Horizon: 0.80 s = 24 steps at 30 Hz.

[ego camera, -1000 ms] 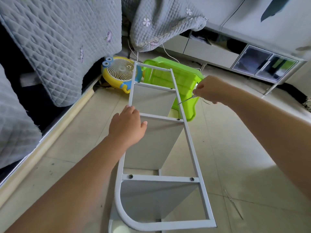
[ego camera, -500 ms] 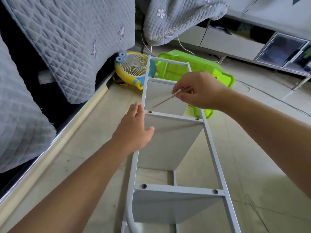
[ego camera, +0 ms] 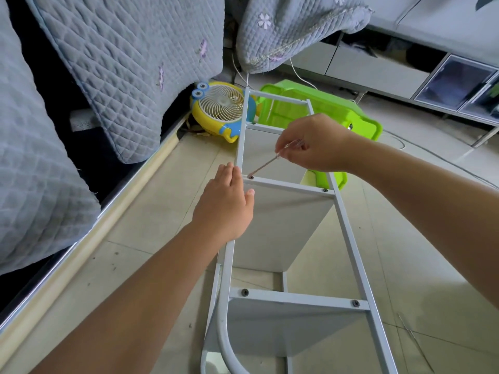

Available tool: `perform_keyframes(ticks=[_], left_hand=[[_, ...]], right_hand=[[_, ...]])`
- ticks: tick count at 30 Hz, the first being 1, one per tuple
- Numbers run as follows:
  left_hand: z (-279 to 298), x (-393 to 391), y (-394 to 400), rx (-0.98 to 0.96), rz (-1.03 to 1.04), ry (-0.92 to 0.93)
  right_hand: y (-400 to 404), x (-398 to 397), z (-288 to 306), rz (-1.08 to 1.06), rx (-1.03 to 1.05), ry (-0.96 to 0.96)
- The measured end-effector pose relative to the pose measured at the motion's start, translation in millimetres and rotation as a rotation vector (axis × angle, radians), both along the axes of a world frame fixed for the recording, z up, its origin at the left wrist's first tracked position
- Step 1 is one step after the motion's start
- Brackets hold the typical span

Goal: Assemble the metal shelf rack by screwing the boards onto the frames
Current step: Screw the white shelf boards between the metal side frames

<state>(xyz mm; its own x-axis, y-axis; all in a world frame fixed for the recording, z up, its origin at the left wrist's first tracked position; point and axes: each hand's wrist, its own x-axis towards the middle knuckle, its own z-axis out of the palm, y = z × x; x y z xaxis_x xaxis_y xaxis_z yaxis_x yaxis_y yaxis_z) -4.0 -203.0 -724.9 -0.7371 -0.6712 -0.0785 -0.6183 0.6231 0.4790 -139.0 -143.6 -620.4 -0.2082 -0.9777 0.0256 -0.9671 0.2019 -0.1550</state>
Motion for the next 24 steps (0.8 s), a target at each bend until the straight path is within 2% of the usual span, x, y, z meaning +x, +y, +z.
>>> perform_keyframes(ticks=[8, 17, 24], left_hand=[[0.0, 0.0, -1.4, -0.001, -0.007, -0.008], [-1.9, -1.9, 0.0, 0.048, 0.01, 0.016], [-8.4, -2.0, 0.1, 0.047, 0.021, 0.021]], right_hand=[[-1.9, 4.6, 9.0, -0.018, 0.079, 0.013], [-29.2, 23.3, 24.2, -0.04, 0.246, 0.179], [-61.7, 25.4, 30.3, -0.367, 0.429, -0.226]])
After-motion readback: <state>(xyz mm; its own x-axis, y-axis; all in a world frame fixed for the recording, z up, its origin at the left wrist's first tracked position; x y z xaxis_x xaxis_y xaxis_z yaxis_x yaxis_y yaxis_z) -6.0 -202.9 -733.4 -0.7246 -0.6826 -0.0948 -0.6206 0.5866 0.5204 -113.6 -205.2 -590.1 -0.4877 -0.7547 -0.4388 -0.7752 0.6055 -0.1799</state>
